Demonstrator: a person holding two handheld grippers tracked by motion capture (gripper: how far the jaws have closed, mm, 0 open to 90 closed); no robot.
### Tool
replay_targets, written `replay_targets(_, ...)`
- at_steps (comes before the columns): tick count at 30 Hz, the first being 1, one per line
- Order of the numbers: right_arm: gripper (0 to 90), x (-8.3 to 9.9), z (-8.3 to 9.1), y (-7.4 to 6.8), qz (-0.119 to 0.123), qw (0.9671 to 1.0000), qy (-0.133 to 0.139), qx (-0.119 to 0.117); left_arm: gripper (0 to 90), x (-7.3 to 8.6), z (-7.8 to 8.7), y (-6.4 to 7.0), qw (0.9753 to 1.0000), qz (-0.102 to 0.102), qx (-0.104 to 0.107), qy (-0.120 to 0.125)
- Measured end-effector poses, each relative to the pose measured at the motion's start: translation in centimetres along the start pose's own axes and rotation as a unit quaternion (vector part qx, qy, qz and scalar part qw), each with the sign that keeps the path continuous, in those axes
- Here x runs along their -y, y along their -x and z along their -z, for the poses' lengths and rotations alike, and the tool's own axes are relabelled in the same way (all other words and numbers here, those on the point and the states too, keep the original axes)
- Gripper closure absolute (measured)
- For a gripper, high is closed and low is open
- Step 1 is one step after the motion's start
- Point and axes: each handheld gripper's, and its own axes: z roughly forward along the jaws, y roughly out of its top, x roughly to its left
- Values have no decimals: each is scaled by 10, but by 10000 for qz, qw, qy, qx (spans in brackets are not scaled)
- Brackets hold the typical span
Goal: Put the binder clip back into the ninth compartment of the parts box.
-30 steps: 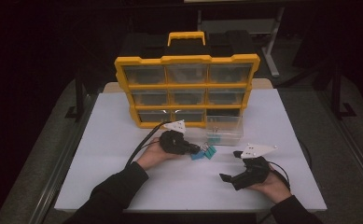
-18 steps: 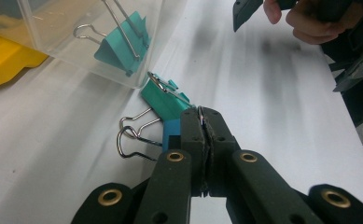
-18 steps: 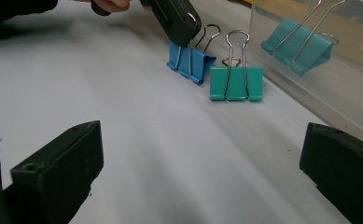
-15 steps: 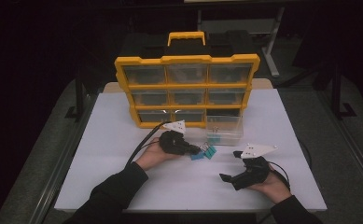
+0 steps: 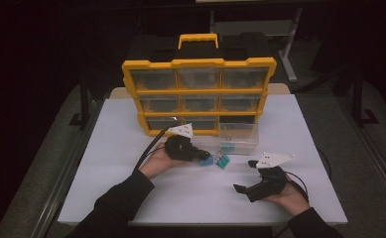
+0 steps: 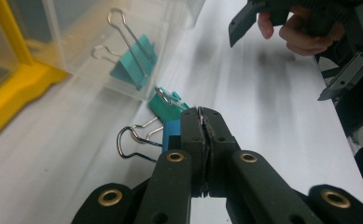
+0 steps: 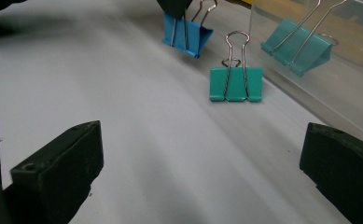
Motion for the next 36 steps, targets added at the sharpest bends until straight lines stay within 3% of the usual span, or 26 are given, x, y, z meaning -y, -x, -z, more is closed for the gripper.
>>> replay_targets(18,0,0,0,0,0,10000,7,1,887,-42,34,9,9986,-397,-103,338)
replay_targets(36,0,0,1,0,-14,10000,27,-9,888,-93,37,12,9962,-784,-66,373)
